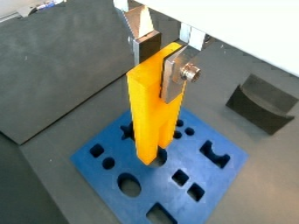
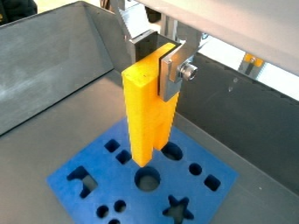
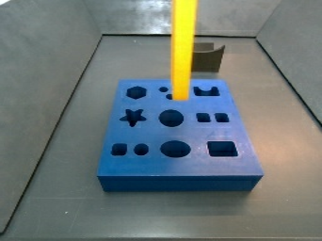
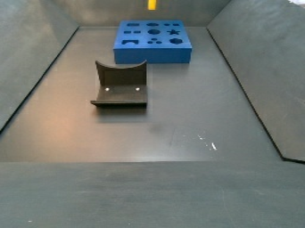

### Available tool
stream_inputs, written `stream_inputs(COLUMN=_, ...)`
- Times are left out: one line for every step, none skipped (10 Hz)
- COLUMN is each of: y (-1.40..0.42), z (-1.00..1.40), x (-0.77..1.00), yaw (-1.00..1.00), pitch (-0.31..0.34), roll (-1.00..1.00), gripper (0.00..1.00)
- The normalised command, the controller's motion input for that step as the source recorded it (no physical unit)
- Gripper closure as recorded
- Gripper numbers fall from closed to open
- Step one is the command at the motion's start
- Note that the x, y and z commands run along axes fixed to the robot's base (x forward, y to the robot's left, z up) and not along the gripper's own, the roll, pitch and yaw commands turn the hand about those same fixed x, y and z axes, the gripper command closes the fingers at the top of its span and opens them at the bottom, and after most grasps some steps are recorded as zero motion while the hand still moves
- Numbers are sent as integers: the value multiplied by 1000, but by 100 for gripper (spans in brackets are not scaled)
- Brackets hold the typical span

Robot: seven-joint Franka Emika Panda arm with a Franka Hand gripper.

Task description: Insert the double-square object.

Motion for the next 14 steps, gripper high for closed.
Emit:
stream_inputs(y=-74, z=-29, x=966, yaw=-60, pitch=64, roll=81, gripper=100)
stream_inputs(y=0, z=-109, x=914, yaw=-77, pitch=113, roll=169, gripper=100)
stream_inputs(y=0, z=-91, x=874, yaw=-74, pitch=143, roll=217, gripper=100)
stream_inputs(y=0, z=-46, x=903, yaw=-60, pitch=131, roll=209, gripper=100)
stream_inputs(y=0, z=0, x=951, yaw=-40, pitch=109, roll=166, gripper=100)
stream_inputs(y=0, z=-163, x=909, yaw=-154, pitch=57, roll=69, gripper=100)
stream_inputs(y=0, z=-251, x=763, yaw=-217, pitch=0, roll=0, gripper=100)
stream_inputs(y=11, z=-314, x=840, yaw=-217, pitch=0, roll=-84, gripper=100)
stream_inputs(y=0, z=-171, x=1000, yaw=-177, pitch=0, roll=-101, gripper=100)
stream_inputs(y=0, z=-34, x=1000, yaw=-91, pitch=0, roll=-90, gripper=100)
stream_inputs(y=0, z=-3, x=1000, yaw=-77, pitch=1, roll=-67, gripper=100)
stream_inputs(y=20, z=0, x=1000, yaw=-74, pitch=30, roll=-33, gripper=100)
stream_inputs(y=29, z=0, x=1000, yaw=-83, pitch=56, roll=0, gripper=100)
stream_inputs(y=3, z=0, x=1000, yaw=-94, pitch=73, roll=9, gripper=100)
